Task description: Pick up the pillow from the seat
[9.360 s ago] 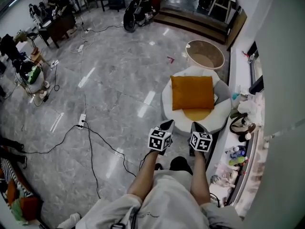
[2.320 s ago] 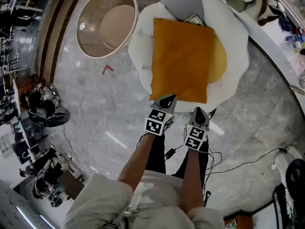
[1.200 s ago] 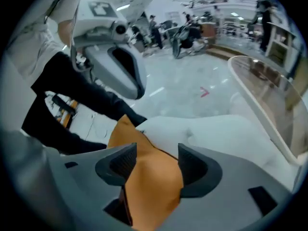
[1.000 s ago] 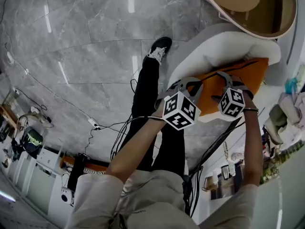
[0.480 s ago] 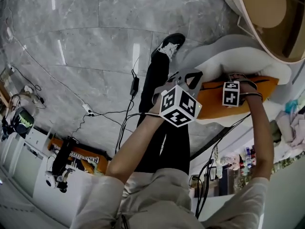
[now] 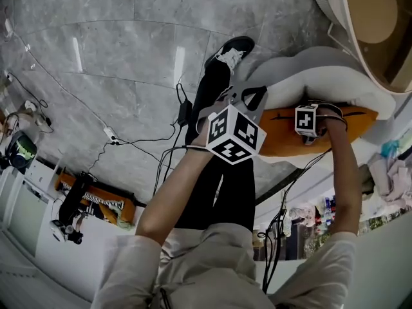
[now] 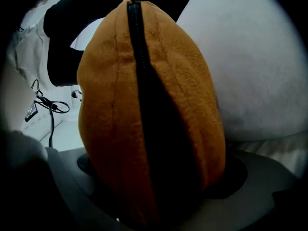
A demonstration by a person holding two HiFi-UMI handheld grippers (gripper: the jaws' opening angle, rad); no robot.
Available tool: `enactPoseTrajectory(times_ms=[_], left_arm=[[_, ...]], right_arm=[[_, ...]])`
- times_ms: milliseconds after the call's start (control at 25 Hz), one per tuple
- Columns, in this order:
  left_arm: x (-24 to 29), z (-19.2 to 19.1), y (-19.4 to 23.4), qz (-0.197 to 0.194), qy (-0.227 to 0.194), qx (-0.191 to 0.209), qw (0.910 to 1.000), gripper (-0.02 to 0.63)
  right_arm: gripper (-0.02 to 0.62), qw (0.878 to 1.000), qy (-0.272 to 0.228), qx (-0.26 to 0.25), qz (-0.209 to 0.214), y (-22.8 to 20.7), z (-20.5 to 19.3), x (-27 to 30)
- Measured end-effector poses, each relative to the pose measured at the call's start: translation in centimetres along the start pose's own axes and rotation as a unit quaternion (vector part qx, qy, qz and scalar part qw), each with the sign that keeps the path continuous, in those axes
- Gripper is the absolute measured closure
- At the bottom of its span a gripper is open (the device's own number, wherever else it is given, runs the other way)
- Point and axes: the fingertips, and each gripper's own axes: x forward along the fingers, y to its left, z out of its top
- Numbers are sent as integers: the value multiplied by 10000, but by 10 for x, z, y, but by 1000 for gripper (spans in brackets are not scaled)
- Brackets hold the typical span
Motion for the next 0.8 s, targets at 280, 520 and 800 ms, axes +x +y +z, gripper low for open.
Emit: enactPoseTrajectory(times_ms=[280, 520, 800], left_arm=[[-3, 14, -33, -258, 38, 525, 9983, 597], [-13, 40, -84, -551, 128, 1147, 9918, 597], [-34, 69, -139, -982, 298, 1572, 9822, 597]], right_arm=[[193, 9987, -196, 197, -423, 21, 0, 2], [257, 9856, -365, 284, -1629, 64, -11, 14], [293, 9627, -658, 835, -2488, 144, -27, 22]])
